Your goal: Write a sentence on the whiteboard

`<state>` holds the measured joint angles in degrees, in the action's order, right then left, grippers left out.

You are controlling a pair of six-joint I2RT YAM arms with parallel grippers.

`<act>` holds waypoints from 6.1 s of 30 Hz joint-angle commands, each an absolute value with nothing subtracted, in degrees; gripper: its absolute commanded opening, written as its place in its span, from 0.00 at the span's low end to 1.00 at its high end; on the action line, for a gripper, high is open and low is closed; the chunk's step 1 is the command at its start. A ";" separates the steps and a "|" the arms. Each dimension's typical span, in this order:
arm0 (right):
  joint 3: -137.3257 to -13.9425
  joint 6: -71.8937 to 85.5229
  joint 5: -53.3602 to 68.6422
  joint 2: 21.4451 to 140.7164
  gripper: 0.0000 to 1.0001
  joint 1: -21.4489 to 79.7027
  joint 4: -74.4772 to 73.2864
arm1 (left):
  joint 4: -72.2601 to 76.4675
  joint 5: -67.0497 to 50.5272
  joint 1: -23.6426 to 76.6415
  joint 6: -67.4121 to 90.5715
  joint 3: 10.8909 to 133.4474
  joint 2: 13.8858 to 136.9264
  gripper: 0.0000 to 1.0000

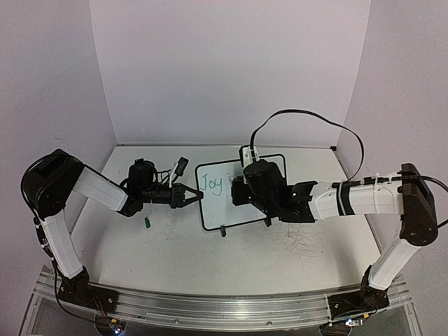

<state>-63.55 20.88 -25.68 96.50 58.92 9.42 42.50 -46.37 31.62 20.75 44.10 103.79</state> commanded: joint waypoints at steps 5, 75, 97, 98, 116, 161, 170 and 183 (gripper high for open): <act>-65.94 19.51 -28.45 97.83 0.00 59.22 10.48 | 43.67 -47.89 32.26 19.78 43.52 101.34 0.00; -65.40 20.21 -27.53 96.24 0.00 58.41 9.76 | 43.56 -47.76 32.26 19.69 43.50 101.26 0.00; -65.35 20.61 -28.09 97.69 0.00 58.07 9.00 | 43.54 -47.82 32.26 19.69 43.48 101.29 0.00; -65.21 20.88 -27.96 97.43 0.00 58.07 8.63 | 43.56 -47.80 32.26 19.68 43.50 101.24 0.00; -61.72 24.78 -27.06 96.08 0.00 59.25 7.12 | 43.56 -47.90 32.25 19.74 43.45 101.20 0.00; -66.25 21.61 -29.40 97.19 0.00 57.95 9.32 | 43.54 -48.14 32.26 19.69 43.53 101.33 0.00; -65.92 22.68 -31.24 96.86 0.00 57.85 8.77 | 43.54 -48.11 32.26 19.69 43.41 101.09 0.00; -64.43 24.90 -31.69 95.73 0.00 57.79 6.39 | 43.54 -48.08 32.26 19.69 43.50 101.20 0.00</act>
<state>-64.18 23.89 -30.46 96.82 58.26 7.68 42.46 -46.35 31.62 20.73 44.10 103.77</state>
